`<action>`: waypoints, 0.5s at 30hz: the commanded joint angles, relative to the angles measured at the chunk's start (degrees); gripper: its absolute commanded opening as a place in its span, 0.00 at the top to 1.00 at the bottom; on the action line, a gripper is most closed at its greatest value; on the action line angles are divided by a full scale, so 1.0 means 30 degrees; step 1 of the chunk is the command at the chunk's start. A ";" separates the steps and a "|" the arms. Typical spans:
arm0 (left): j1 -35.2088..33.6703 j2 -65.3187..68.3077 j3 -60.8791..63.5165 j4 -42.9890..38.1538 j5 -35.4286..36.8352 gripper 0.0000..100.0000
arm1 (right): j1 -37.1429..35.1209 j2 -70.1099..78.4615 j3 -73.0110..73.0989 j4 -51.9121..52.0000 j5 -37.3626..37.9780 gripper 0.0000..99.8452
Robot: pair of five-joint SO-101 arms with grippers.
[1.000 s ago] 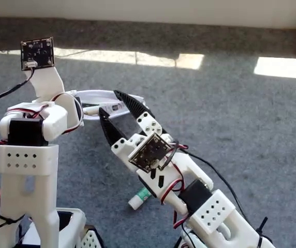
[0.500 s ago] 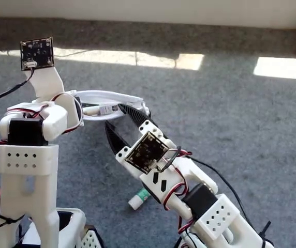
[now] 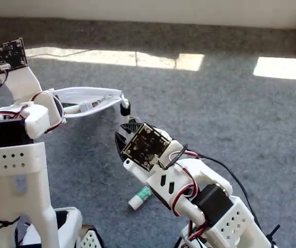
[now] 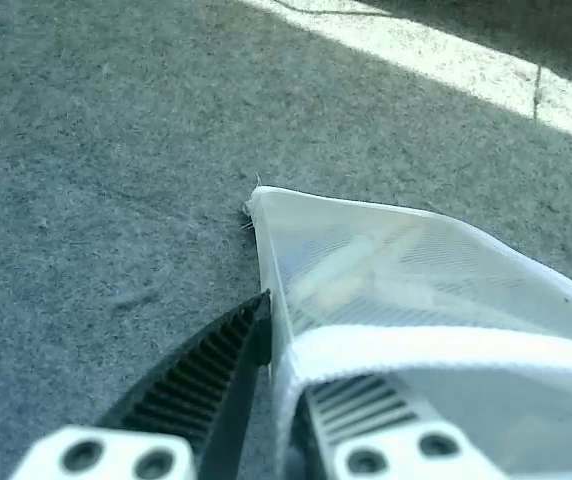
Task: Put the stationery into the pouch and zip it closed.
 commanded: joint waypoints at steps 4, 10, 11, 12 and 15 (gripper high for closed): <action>-0.1216 -0.0747 -0.0308 -0.0147 -0.0088 0.99 | -0.0015 -0.0308 -0.2799 0.4264 0.0059 0.95; -0.1275 -0.0747 0.0044 -0.0176 -0.0088 0.99 | 0.0015 -0.0249 -0.2681 0.6462 -0.1114 0.95; -0.1275 -0.0747 0.0103 -0.0176 -0.0088 0.99 | 0.0190 -0.0249 -0.2447 0.6784 -0.2081 0.95; -0.1275 -0.0747 0.0190 -0.0176 -0.0088 0.99 | 0.0366 -0.0249 -0.2271 0.7077 -0.3136 0.95; -0.1275 -0.0747 0.0220 -0.0176 -0.0088 0.99 | 0.0484 -0.0249 -0.1568 0.7575 -0.6037 0.95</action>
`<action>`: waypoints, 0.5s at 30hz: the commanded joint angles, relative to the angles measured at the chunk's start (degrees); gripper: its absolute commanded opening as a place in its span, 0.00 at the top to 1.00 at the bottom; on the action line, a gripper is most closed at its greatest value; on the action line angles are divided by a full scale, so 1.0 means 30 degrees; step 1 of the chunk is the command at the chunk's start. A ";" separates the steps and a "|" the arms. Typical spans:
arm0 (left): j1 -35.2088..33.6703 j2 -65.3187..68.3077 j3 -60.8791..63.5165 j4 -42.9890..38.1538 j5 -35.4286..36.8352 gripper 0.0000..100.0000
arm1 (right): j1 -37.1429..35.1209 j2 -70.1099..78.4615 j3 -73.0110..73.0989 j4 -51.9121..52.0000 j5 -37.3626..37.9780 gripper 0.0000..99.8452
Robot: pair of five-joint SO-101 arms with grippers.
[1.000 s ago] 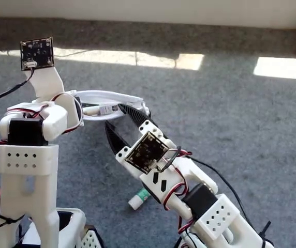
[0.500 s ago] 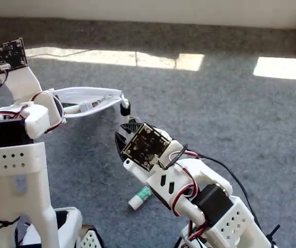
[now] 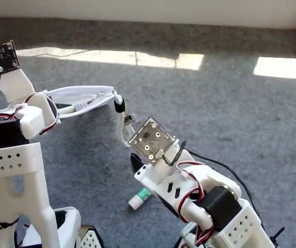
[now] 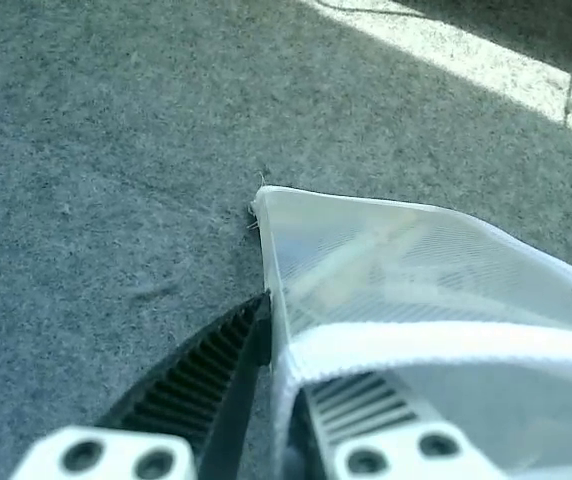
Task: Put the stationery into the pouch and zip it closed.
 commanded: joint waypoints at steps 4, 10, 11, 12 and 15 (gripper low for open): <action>-0.0190 -0.0747 -0.0161 -0.0176 -0.0088 0.99 | 0.0278 -0.0220 0.1509 0.0366 -0.5802 0.95; -0.0190 -0.0689 -0.0161 -0.0176 -0.0088 0.99 | 0.0278 -0.0220 0.3062 0.0366 -0.9846 0.95; -0.0190 -0.0689 -0.0161 -0.0176 -0.0088 0.99 | 0.0278 -0.0190 0.3209 0.0337 -1.0374 0.94; -0.0190 -0.0689 -0.0161 -0.0176 -0.0088 0.99 | 0.0278 -0.0190 0.3267 0.0337 -1.0813 0.92; -0.0190 -0.0659 -0.0161 -0.0176 -0.0088 0.99 | 0.0278 -0.0073 0.3355 0.0396 -1.2073 0.80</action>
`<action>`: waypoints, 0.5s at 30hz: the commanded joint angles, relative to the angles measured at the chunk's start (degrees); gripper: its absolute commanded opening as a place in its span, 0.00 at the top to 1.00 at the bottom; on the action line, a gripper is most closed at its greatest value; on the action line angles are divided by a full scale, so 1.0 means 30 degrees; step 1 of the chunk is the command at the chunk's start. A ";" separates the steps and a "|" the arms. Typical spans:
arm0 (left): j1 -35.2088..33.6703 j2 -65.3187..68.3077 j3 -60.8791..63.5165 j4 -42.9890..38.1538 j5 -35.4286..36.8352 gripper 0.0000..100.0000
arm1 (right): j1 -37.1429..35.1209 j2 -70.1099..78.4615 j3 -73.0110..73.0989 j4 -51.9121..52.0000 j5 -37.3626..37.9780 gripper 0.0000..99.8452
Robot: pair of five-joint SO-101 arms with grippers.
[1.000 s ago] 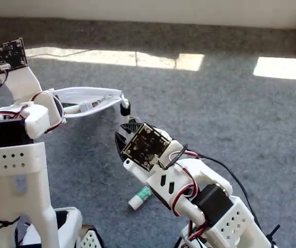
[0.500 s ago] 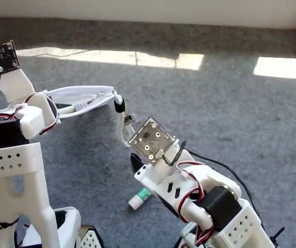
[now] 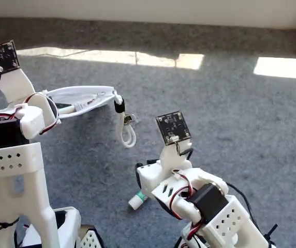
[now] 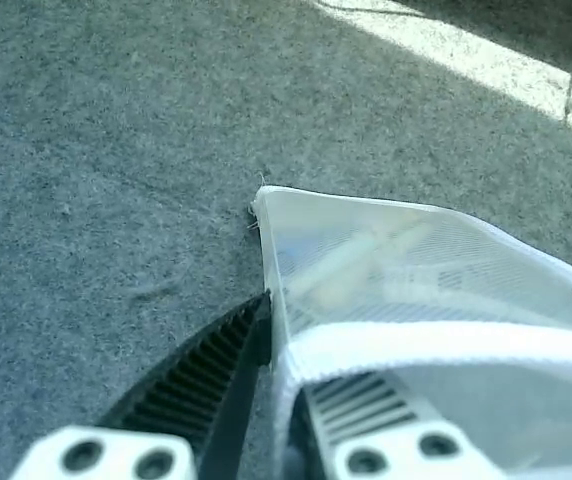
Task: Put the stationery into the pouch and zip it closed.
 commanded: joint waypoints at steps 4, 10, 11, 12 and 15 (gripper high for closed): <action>-0.0190 -0.0659 -0.0161 -0.0176 -0.0117 0.99 | 0.0103 0.2623 -0.0161 0.0161 -0.3018 0.71; -0.0190 -0.0659 -0.0132 -0.0176 -0.0147 0.99 | 0.0103 0.8249 -0.0718 0.0015 -0.4923 0.71; -0.0190 -0.0659 -0.0132 -0.0176 -0.0147 0.99 | 0.0073 0.8894 -0.1070 0.0015 -0.5187 0.71; -0.0190 -0.0659 -0.0132 -0.0176 -0.0147 0.99 | 0.0073 0.9421 -0.1363 0.0015 -0.5509 0.71; -0.0190 -0.0659 -0.0132 -0.0176 -0.0176 0.99 | 0.0073 1.0740 -0.2095 0.0015 -0.6418 0.71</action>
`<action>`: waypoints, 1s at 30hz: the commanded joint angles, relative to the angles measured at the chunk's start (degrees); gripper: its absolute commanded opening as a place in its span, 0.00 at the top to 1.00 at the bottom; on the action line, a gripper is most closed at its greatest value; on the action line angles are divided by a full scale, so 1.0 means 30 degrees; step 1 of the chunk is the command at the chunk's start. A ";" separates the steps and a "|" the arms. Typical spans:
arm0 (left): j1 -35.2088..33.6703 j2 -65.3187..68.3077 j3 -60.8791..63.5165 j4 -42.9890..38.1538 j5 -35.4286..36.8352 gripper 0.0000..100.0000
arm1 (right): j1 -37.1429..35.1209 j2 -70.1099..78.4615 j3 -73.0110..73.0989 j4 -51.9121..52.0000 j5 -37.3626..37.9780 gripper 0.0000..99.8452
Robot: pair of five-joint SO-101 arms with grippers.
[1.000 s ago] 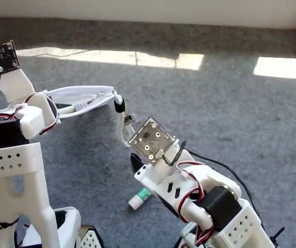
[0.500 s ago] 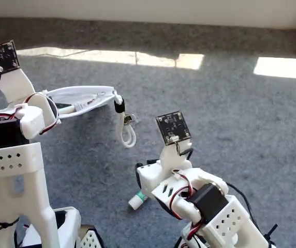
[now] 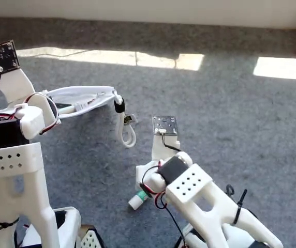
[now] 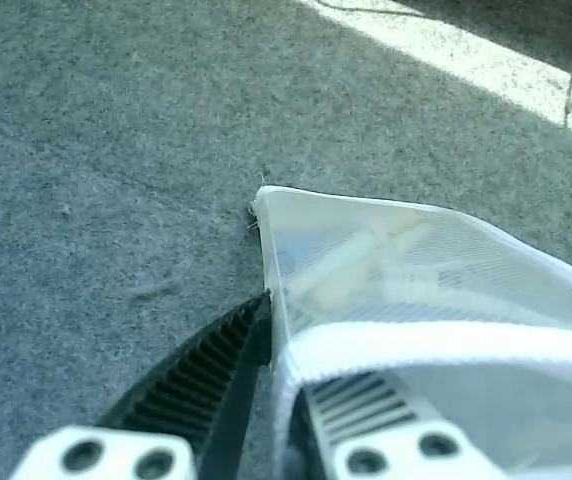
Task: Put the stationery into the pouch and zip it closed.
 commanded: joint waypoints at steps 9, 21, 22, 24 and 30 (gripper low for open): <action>-0.0190 -0.0659 -0.0132 -0.0176 -0.0205 0.99 | -0.2007 0.4469 -0.2066 -0.1626 -0.1084 0.71; -0.0190 -0.0747 0.0747 -0.1055 -0.0234 0.99 | -0.2066 0.7048 -0.2066 -0.3092 -0.1084 0.71; -0.0190 -0.0777 0.0747 -0.1055 -0.0234 0.99 | -0.2066 0.7048 -0.2066 -0.3092 -0.1084 0.71; -0.0190 -0.0777 0.0747 -0.1055 -0.0234 0.99 | -0.2066 0.7048 -0.2066 -0.3092 -0.1084 0.71; -0.0190 -0.0777 0.0747 -0.1055 -0.0234 0.99 | -0.2007 0.7077 -0.2066 -0.3121 -0.1084 0.73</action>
